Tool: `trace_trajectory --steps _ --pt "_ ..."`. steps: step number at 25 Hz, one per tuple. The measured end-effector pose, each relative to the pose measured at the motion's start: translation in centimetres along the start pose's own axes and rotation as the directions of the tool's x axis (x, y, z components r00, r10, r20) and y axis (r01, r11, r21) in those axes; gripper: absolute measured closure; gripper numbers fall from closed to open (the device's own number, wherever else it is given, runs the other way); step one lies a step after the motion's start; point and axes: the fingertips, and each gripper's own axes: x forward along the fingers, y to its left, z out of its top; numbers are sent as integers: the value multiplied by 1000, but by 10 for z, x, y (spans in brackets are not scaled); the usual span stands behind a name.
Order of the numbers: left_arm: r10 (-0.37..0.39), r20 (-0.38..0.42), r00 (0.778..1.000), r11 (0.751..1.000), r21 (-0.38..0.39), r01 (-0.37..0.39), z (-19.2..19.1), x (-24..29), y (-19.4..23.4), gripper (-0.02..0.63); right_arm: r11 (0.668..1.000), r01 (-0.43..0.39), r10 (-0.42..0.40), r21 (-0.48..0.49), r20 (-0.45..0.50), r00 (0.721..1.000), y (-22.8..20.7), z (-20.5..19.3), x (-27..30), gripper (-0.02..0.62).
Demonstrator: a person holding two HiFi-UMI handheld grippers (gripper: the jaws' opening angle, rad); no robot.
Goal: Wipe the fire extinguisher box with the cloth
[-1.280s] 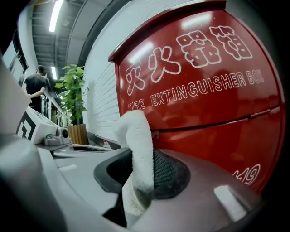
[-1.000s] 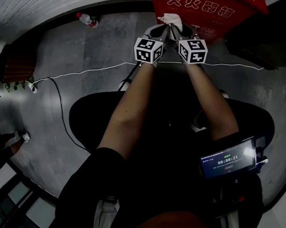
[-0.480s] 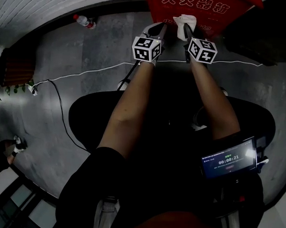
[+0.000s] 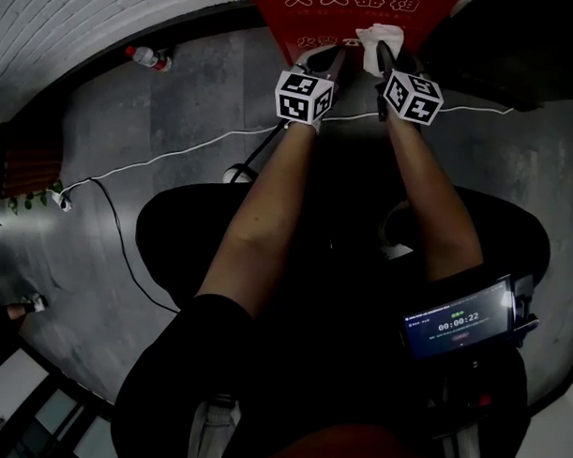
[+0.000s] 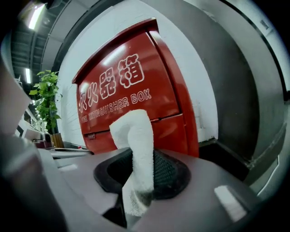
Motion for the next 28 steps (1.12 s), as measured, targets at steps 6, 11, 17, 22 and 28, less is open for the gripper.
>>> trace_trajectory --steps 6,11,17,22,28 --pt "-33 -16 999 999 -3 32 -18 14 -23 604 996 79 -80 35 42 996 -49 9 -18 494" --pt "-23 -20 1000 1000 -21 23 -29 9 -26 604 988 143 -146 62 48 988 -83 10 -32 495" --pt "18 -16 1000 998 -52 -19 -48 -24 -17 604 998 54 -53 -37 23 998 -52 -11 -41 495" --pt "141 -14 990 984 -112 -142 -57 -57 33 604 979 -136 132 -151 -42 990 38 -39 -22 495" --pt "202 -17 979 971 -128 -202 -63 -70 71 604 944 -286 268 -165 -121 956 119 -89 -1 499"
